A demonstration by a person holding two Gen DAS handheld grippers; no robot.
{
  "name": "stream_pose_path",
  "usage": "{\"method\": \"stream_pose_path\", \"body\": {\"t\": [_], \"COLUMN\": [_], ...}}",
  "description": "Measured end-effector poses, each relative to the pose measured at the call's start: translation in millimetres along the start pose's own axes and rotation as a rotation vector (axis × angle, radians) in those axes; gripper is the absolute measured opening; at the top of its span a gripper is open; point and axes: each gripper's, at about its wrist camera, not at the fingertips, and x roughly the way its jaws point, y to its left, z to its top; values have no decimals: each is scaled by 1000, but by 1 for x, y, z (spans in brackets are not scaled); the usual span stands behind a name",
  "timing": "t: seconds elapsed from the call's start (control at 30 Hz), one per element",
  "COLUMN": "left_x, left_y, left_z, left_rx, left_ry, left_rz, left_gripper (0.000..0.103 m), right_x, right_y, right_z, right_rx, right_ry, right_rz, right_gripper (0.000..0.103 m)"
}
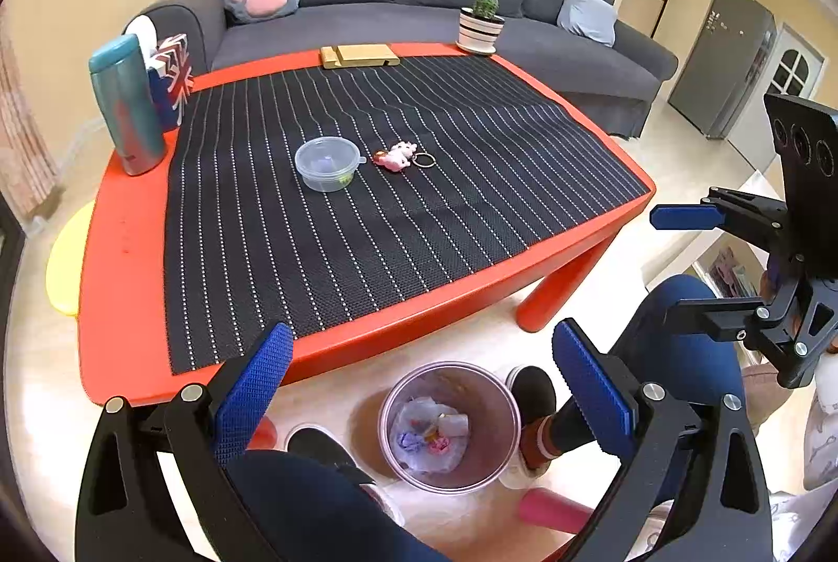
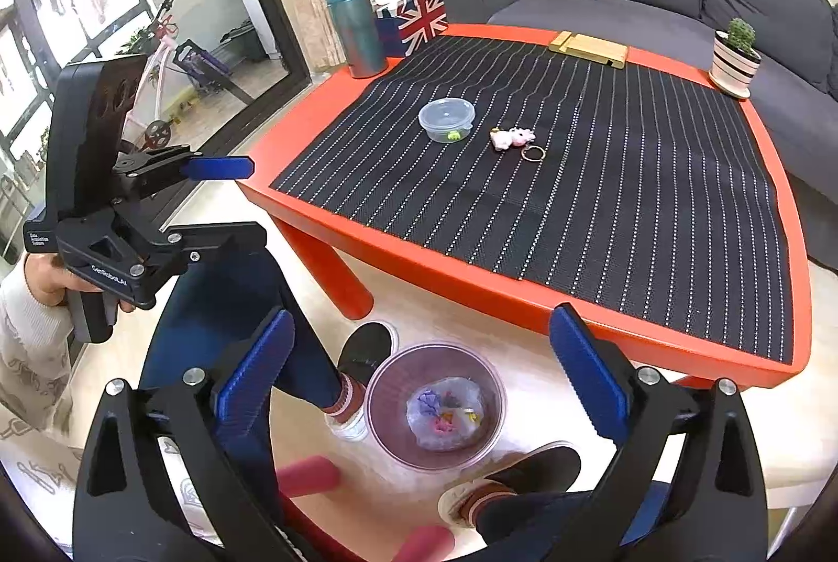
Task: Collect trash
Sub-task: 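Move the left tool to the clear plastic container on the mat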
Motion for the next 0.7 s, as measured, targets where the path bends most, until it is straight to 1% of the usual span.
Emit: {"method": "stream_pose_path", "body": {"t": [0.2,0.47,0.7], "left_x": [2,9,19], "left_y": [-1,4,15], "left_z": [1,8,28], "left_rx": [3,-7,-10], "left_ry": [3,5,-6], "left_rz": [-1,-4,6], "left_gripper": [95,95,95], "right_x": [0,4,4], "right_y": [-3,-15,-27], "right_z": [-1,8,23], "right_rx": [9,45,56], "right_ry": [1,-1,-15], "right_rz": [-4,-23,-37], "right_gripper": [98,99,99]}}
